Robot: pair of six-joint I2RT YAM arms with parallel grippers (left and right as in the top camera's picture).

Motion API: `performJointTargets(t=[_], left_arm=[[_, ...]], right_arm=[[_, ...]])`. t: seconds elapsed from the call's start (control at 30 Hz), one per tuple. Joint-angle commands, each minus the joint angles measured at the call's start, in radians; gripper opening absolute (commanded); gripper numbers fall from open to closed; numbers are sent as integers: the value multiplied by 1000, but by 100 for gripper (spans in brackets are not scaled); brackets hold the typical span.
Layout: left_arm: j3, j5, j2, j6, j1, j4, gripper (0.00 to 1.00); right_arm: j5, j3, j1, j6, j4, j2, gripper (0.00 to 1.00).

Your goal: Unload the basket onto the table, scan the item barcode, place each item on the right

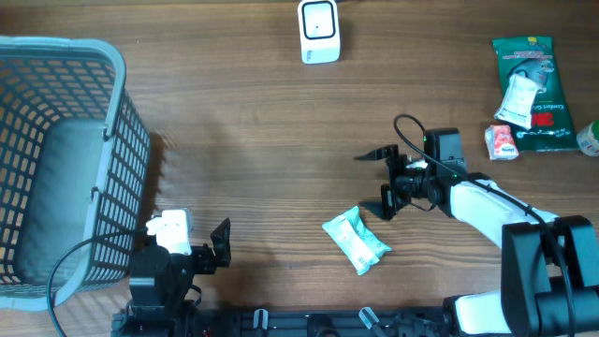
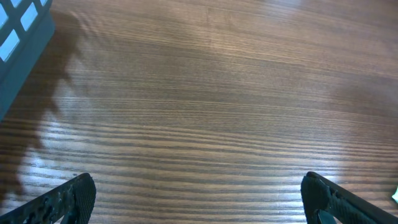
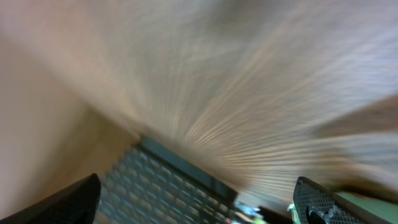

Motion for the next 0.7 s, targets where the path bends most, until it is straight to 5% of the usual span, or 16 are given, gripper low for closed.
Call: performJointTargets(t=[0.0, 0.23, 0.37, 0.5, 0.67], left_arm=[[-5, -2, -7, -9, -3, 2, 100], [-5, -2, -7, -9, -3, 2, 100], [-5, -2, -7, -9, -3, 2, 100], [-5, -2, -7, -9, -3, 2, 100], [-5, -2, -7, -9, -3, 2, 100]], right_arm=[[-147, 26, -3, -274, 59, -18, 100], [-156, 41, -2, -887, -35, -205, 100], [96, 41, 45, -1191, -259, -238, 100], [442, 40, 84, -1144, -354, -230, 100], [211, 40, 114, -1312, -315, -230, 100]])
